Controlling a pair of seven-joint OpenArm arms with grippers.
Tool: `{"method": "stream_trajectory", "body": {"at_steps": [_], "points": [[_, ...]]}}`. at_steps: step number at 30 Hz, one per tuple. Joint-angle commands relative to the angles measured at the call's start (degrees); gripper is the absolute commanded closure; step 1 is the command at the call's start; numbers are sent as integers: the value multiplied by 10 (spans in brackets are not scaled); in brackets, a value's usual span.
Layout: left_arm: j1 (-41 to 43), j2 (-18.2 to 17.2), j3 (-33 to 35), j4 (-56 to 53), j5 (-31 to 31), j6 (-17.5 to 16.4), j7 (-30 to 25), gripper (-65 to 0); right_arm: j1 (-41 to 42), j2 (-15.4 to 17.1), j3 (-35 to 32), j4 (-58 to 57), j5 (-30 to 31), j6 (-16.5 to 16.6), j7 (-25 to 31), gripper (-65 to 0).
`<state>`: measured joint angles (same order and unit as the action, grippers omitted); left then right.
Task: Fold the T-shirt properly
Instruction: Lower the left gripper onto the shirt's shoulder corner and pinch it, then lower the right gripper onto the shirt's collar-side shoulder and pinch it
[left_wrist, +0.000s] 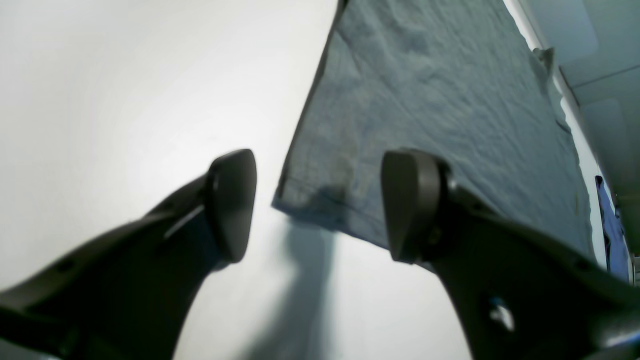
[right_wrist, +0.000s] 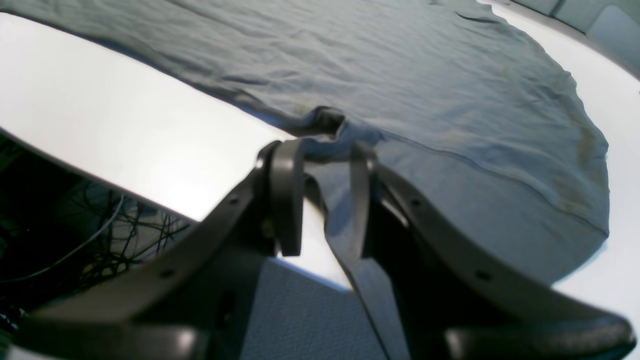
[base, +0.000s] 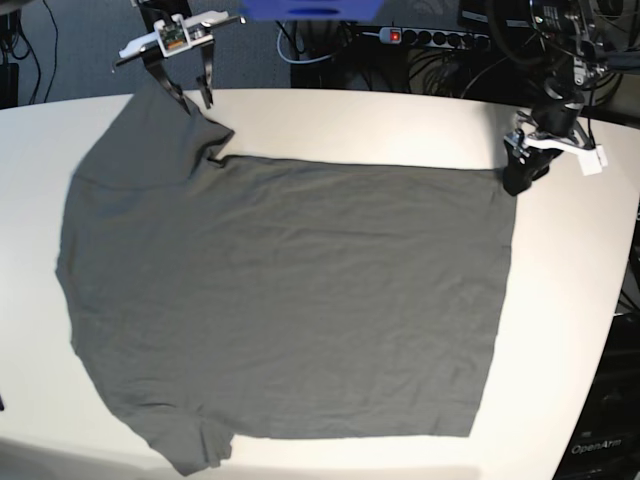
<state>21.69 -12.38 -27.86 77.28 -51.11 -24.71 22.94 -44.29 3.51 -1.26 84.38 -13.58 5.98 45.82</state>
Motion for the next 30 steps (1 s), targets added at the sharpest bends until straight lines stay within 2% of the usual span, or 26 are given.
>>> {"method": "stream_trajectory", "body": {"at_steps": [1, 8, 22, 24, 30], "points": [[3, 2, 6, -7, 25, 22, 49, -396, -6, 2, 2, 9, 4, -2, 15, -170], [-27, 16, 4, -30, 27, 22, 100, -396, -5, 2, 1, 9, 4, -2, 15, -170], [-28, 25, 2, -37, 40, 22, 100, -383, -5, 2, 1, 9, 4, -2, 15, -170], [-27, 25, 2, -36, 39, 22, 100, -318, -4, 2, 1, 9, 4, -2, 15, -170], [-27, 24, 2, -38, 40, 22, 101, -43, -4, 2, 1, 9, 4, -2, 15, -170]]}}
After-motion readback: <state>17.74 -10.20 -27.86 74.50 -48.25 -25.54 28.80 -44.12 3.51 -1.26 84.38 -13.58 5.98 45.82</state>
